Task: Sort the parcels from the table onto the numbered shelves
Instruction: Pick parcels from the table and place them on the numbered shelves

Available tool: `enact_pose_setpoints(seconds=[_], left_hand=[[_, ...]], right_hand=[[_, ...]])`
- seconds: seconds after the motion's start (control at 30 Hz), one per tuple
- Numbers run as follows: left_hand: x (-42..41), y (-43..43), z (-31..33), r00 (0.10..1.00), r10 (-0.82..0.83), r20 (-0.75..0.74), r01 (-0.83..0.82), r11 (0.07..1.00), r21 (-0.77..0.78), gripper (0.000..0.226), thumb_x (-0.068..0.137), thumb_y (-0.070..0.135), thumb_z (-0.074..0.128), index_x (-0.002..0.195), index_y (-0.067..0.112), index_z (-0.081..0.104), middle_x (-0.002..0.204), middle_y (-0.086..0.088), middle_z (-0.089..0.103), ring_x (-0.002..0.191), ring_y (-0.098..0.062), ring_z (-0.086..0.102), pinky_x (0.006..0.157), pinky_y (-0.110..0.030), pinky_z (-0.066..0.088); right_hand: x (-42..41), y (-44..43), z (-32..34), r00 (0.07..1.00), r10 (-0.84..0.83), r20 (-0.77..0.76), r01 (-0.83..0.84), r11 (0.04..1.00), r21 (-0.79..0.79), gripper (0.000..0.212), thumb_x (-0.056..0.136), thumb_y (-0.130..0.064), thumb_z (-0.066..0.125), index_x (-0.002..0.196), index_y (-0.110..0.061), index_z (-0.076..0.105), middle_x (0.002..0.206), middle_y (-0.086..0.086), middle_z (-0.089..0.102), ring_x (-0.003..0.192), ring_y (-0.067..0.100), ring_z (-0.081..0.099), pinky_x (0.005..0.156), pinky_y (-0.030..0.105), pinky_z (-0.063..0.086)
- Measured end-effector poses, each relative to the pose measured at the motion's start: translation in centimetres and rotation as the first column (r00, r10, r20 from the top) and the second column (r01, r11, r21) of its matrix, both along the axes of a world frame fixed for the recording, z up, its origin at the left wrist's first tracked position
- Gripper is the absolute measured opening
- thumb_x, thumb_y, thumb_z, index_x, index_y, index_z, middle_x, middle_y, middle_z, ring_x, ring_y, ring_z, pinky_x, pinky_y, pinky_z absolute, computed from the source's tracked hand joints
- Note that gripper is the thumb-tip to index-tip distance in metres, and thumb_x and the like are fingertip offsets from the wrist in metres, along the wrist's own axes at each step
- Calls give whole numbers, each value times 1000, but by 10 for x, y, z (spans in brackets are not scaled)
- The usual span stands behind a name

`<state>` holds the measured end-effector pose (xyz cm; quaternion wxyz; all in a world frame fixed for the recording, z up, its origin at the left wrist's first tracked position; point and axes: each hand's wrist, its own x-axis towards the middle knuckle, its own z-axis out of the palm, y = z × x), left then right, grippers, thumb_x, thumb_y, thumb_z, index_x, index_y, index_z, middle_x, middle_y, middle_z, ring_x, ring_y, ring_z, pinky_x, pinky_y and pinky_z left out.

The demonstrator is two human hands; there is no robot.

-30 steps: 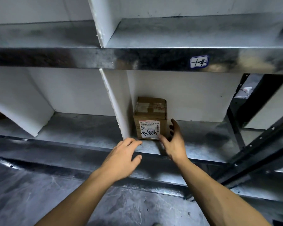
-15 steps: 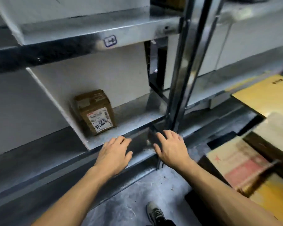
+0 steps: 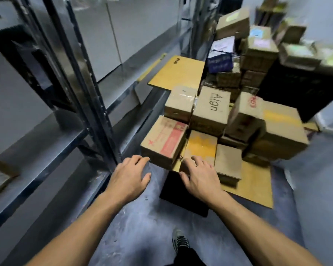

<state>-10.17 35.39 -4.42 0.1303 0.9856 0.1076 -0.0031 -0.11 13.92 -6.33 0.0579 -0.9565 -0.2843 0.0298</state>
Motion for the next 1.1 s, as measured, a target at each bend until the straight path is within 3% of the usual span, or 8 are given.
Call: enact_pose_setpoints(seconds=[0.17, 0.4, 0.63, 0.7, 0.87, 0.97, 1.1], left_hand=[[49, -60, 0, 989, -144, 23, 145, 989, -34, 51, 94, 44, 47, 141, 28, 40, 136, 5, 46, 120, -23, 45, 99, -40, 40], [113, -136, -13, 968, -247, -31, 246, 968, -45, 51, 95, 45, 44, 143, 29, 38, 139, 5, 43, 123, -20, 44, 102, -38, 39], [152, -178, -42, 971, -205, -122, 200, 978, -53, 46, 93, 43, 46, 136, 26, 44, 131, 2, 49, 116, -25, 48, 97, -41, 42], [156, -187, -48, 973, -193, -125, 187, 981, -58, 45, 93, 42, 48, 135, 25, 46, 130, 1, 51, 114, -26, 49, 97, -40, 40], [164, -209, -60, 967, -216, -134, 205, 975, -88, 48, 94, 42, 47, 139, 26, 43, 133, 2, 49, 118, -22, 45, 101, -37, 37], [166, -219, -62, 962, -244, -122, 233, 968, -91, 49, 94, 41, 46, 140, 27, 41, 136, 3, 46, 121, -21, 43, 101, -36, 36], [170, -232, -64, 948, -282, -147, 270, 958, -100, 50, 94, 43, 45, 141, 29, 37, 137, 3, 44, 120, -20, 43, 101, -37, 36]], right_hand=[[24, -59, -2, 982, -168, -85, 169, 986, -1, 49, 98, -50, 44, 142, -29, 42, 144, 3, 46, 130, 28, 45, 101, 43, 43], [79, -123, -34, 926, -300, -228, 306, 952, -9, 46, 99, -47, 43, 140, -27, 44, 142, 6, 45, 128, 29, 45, 102, 41, 44], [117, -147, -86, 942, -221, -253, 255, 960, 111, 56, 100, -46, 48, 151, -26, 36, 161, 14, 19, 148, 34, 16, 119, 43, 27], [117, -153, -97, 948, -195, -252, 243, 955, 173, 55, 100, -45, 51, 150, -25, 40, 162, 16, 17, 149, 37, 15, 122, 44, 22], [105, -176, -110, 920, -239, -312, 334, 894, 300, 53, 97, -44, 56, 146, -28, 46, 163, 11, 12, 149, 36, 16, 119, 51, 28], [98, -193, -108, 850, -287, -442, 448, 835, 320, 57, 94, -43, 61, 148, -33, 42, 163, 9, 4, 150, 35, 12, 122, 48, 22], [98, -204, -100, 742, -248, -623, 564, 734, 379, 67, 94, -40, 64, 152, -36, 32, 155, 12, 32, 142, 28, 34, 116, 37, 30]])
